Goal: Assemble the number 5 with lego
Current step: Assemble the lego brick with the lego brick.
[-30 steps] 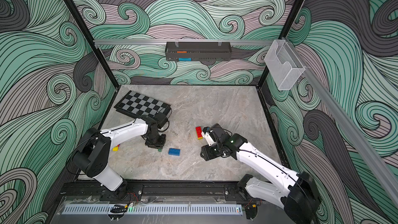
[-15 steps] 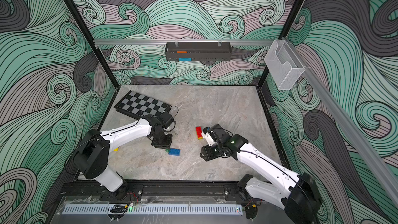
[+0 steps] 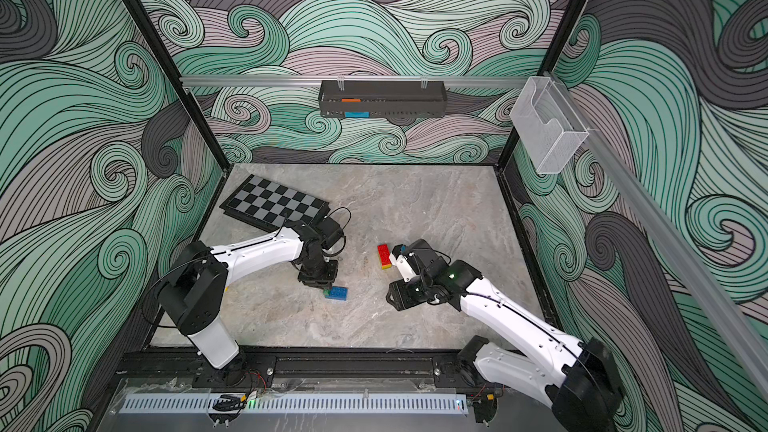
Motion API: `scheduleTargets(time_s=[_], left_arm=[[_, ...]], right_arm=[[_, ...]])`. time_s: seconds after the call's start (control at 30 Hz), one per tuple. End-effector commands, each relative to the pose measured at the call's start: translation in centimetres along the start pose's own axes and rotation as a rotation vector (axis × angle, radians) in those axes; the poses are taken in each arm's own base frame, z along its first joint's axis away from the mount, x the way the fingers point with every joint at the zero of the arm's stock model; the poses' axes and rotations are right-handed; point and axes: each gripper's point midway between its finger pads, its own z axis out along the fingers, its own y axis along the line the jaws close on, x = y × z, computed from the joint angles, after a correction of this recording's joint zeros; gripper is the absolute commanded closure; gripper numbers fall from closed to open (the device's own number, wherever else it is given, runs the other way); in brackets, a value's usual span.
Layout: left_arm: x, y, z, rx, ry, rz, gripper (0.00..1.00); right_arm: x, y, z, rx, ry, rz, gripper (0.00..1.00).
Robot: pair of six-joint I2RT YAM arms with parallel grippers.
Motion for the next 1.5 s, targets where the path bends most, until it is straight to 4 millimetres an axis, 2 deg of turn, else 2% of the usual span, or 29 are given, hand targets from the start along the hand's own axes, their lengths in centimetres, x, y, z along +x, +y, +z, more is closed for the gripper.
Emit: scheduleTargets(time_s=[0.0, 0.4, 0.7, 0.87, 1.23, 1.47], left_arm=[[0.1, 0.2, 0.2, -0.036, 0.014, -0.005, 0.99], [1.2, 0.9, 2.8, -0.137, 0.072, 0.009, 1.0], [2.2, 0.8, 5.8, -0.168, 0.078, 0.01, 1.0], [1.3, 0.8, 5.6, -0.177, 0.043, 0.04, 1.0], [-2.7, -0.5, 4.5, -0.169, -0.019, 0.096, 1.0], [-3.1, -0.3, 4.8, -0.16, -0.03, 0.102, 1.0]], right_arm=[[0.2, -0.2, 0.1, -0.004, -0.001, 0.005, 0.45], [0.1, -0.3, 0.0, 0.001, -0.007, 0.009, 0.45], [0.0, -0.5, -0.1, 0.001, -0.014, 0.017, 0.45], [-0.1, -0.6, 0.0, 0.004, -0.012, 0.024, 0.45], [-0.4, -1.0, -0.1, 0.011, -0.018, 0.042, 0.45], [-0.5, -1.3, 0.0, 0.019, -0.014, 0.055, 0.45]])
